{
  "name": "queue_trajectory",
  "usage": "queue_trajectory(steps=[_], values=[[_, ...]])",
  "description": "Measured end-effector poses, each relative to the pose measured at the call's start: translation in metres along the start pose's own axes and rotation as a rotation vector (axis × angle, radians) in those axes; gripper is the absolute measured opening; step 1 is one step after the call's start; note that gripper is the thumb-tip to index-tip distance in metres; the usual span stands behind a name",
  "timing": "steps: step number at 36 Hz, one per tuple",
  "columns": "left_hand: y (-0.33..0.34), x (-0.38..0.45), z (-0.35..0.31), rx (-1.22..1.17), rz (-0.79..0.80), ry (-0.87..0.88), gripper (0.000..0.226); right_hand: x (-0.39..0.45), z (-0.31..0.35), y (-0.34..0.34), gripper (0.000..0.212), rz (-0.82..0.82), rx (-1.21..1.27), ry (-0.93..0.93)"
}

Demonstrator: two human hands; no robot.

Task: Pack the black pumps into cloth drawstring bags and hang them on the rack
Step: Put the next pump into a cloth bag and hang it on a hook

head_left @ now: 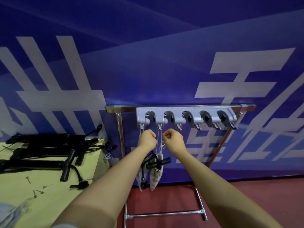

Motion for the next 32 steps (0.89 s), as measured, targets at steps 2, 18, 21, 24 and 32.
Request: queue_trajectory(steps=[2,18,21,24,32], values=[[-0.001,-0.003,0.0,-0.01,0.012,0.001,0.026,-0.003,0.004,-0.001,0.011,0.008,0.01,-0.013],[-0.001,-0.002,0.026,-0.181,0.038,-0.008,0.02,0.003,-0.017,0.021,0.026,0.008,0.086,0.121],[0.001,-0.003,0.04,-0.17,0.036,-0.008,0.019,0.004,-0.027,0.029,0.027,0.022,0.072,0.14],[0.005,-0.005,0.051,-0.096,0.064,0.012,0.024,0.0,-0.041,0.046,0.027,0.084,0.005,0.144],[0.027,0.012,0.078,0.038,0.16,0.048,0.022,0.001,-0.082,0.096,0.031,0.106,-0.046,0.24]])
Point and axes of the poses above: each hand's wrist, its own x-axis towards the middle knuckle, its own y-axis out of the palm, z = x × y, the point moved 7 cm from there along x, towards the middle knuckle, and after that the axes turned 11 degrees about -x, right-handed, at the moved point
